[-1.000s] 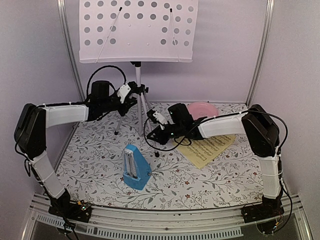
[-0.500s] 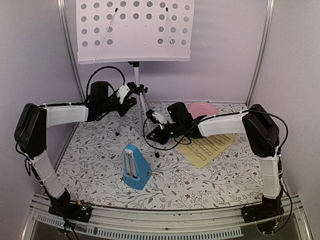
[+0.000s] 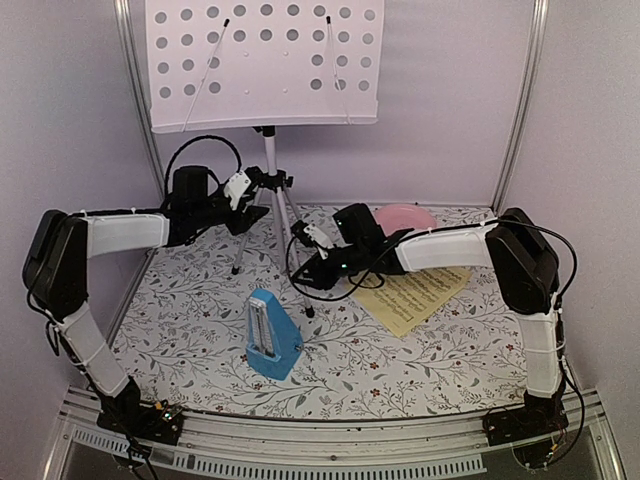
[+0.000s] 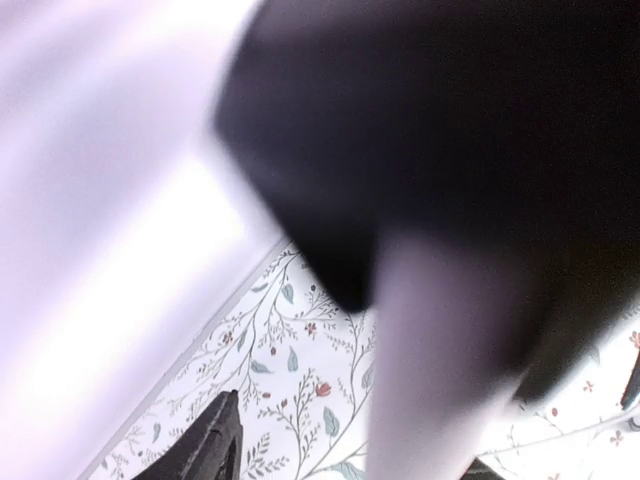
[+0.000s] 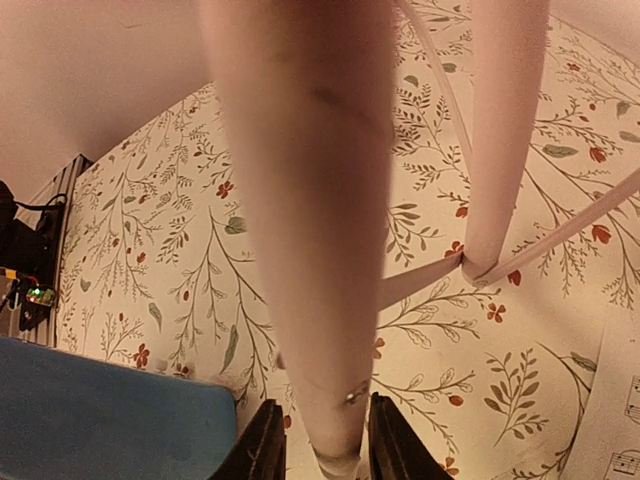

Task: Set up the instrument practice props

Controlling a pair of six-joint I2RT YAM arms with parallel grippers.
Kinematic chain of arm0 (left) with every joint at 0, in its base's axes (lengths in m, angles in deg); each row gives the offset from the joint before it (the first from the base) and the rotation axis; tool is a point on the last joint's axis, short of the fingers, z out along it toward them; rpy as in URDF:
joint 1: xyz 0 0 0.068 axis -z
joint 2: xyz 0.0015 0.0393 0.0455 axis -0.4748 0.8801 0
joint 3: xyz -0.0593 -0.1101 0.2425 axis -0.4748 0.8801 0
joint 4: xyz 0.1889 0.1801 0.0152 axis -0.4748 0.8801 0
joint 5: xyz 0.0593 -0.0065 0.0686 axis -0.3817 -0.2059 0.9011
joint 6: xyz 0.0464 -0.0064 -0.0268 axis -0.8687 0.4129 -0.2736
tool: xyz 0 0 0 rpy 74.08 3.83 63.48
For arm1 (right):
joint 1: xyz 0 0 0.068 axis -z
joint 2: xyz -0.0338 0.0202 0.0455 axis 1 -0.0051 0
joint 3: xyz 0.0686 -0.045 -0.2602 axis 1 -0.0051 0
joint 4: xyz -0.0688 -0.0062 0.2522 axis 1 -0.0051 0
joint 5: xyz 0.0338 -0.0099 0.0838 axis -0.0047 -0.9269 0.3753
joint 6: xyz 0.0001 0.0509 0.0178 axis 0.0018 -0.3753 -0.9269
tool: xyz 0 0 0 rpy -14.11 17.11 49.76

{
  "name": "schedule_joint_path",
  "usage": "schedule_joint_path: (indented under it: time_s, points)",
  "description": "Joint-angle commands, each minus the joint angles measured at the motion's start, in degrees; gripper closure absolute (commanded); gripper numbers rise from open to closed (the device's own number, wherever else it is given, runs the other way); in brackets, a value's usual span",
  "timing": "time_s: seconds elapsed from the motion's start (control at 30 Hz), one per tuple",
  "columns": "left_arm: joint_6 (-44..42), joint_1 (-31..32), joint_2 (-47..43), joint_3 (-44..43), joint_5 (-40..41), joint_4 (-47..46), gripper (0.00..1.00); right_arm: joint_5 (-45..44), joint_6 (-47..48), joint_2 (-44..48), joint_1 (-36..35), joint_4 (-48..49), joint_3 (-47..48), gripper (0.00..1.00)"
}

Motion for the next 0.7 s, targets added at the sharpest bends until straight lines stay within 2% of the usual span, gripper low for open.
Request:
schedule_joint_path:
  time_s: [0.0,0.17,0.33,0.5,0.67]
  points:
    - [-0.1,-1.8,-3.4,2.4,0.8,-0.3,0.44,3.9,-0.9,1.4,-0.6,-1.7,-0.2,0.63]
    - [0.3,-1.8,-6.2,4.5,-0.1,0.1,0.39,4.0,-1.3,4.8,-0.5,0.4,-3.1,0.41]
    - [1.4,-1.9,-10.1,7.7,-0.7,0.2,0.36,4.3,-2.4,10.0,1.6,4.0,-7.3,0.27]
    - [2.8,-2.5,-14.0,12.1,0.8,0.5,0.35,6.7,-4.2,14.7,7.7,10.5,-12.4,0.19]
    - [5.9,-3.6,-16.7,16.7,1.6,-0.7,0.35,6.2,0.0,9.6,12.8,13.2,-8.2,0.19]
